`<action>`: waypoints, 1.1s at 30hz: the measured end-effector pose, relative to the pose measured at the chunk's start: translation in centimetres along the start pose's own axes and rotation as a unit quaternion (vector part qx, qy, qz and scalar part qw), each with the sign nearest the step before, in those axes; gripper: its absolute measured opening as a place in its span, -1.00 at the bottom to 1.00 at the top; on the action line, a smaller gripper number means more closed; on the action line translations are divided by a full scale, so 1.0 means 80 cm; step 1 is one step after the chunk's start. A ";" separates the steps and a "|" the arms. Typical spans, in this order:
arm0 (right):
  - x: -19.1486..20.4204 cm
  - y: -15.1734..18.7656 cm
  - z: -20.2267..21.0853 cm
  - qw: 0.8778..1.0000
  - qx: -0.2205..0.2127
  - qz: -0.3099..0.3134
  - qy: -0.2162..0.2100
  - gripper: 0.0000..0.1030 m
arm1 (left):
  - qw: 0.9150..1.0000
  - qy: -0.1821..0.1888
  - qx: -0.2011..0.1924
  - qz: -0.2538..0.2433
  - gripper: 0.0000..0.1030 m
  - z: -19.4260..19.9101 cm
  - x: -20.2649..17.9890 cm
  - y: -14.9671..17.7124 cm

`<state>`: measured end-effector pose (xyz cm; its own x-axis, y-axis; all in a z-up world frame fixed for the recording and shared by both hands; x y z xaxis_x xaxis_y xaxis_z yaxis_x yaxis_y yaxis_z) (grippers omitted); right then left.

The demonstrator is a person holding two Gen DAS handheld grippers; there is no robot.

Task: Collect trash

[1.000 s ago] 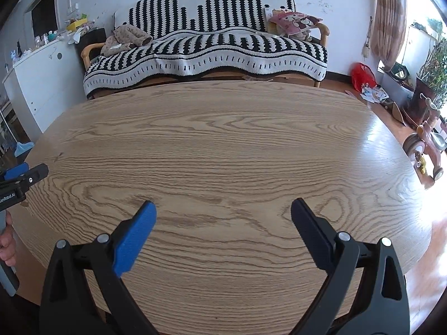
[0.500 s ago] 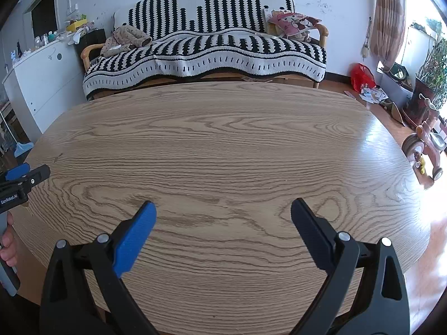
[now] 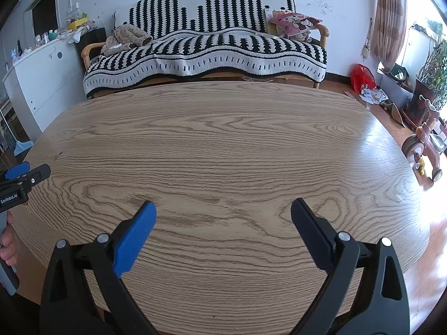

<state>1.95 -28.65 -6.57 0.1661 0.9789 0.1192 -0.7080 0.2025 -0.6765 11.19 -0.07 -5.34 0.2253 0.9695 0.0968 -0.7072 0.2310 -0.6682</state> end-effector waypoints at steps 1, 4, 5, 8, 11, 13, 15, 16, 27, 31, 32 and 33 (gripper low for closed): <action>-0.001 0.000 0.000 1.000 0.000 0.000 0.001 0.82 | 1.000 0.000 0.000 0.000 0.82 0.000 0.000 0.000; 0.000 0.000 0.000 1.000 0.000 0.001 0.000 0.82 | 1.000 0.000 0.001 0.002 0.82 0.000 0.000 0.000; 0.000 0.000 0.000 1.000 0.000 0.001 0.000 0.82 | 1.000 0.000 0.001 0.001 0.82 0.000 0.000 0.000; 0.000 0.000 -0.001 1.000 0.001 0.004 0.002 0.82 | 1.000 -0.001 0.001 0.000 0.82 0.001 -0.001 0.000; 0.000 0.000 -0.001 1.000 0.000 0.005 0.003 0.82 | 1.000 0.000 0.001 0.000 0.82 0.001 -0.002 0.000; -0.001 0.001 -0.001 1.000 0.001 0.005 0.002 0.82 | 1.000 -0.001 0.001 -0.001 0.82 0.001 -0.002 0.000; 0.000 0.000 -0.001 1.000 0.001 0.005 0.003 0.82 | 1.000 -0.001 0.001 0.000 0.82 0.000 -0.002 0.000; 0.000 0.000 -0.001 1.000 0.001 0.005 0.003 0.82 | 1.000 -0.001 0.001 0.000 0.82 0.000 -0.002 0.000; -0.001 -0.001 -0.001 1.000 0.000 0.006 0.003 0.82 | 1.000 0.000 0.002 0.001 0.82 0.000 -0.003 0.001; -0.002 -0.001 -0.001 1.000 0.000 0.006 0.003 0.82 | 1.000 0.001 0.002 0.002 0.82 0.001 -0.004 0.001; -0.001 -0.001 0.000 1.000 0.000 0.006 0.003 0.82 | 1.000 0.002 0.002 0.002 0.82 0.001 -0.005 0.001; -0.001 -0.001 0.000 1.000 -0.001 0.006 0.004 0.82 | 1.000 0.002 0.002 0.001 0.82 0.000 -0.006 0.002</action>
<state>2.02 -28.73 -6.54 0.1636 0.9808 0.1061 -0.7091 0.1917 -0.6785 10.98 -0.49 -5.46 0.2263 0.9697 0.0919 -0.7100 0.2288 -0.6660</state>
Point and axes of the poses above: each gripper's, at about its wrist camera, not at the fingertips, and z roughly against the way its jaws point, x to its left, y to its underside, the point moved 4 cm from there along -z, roughly the way its jaws point, and after that the axes turned 8 degrees about -z, right-handed, at the moved point
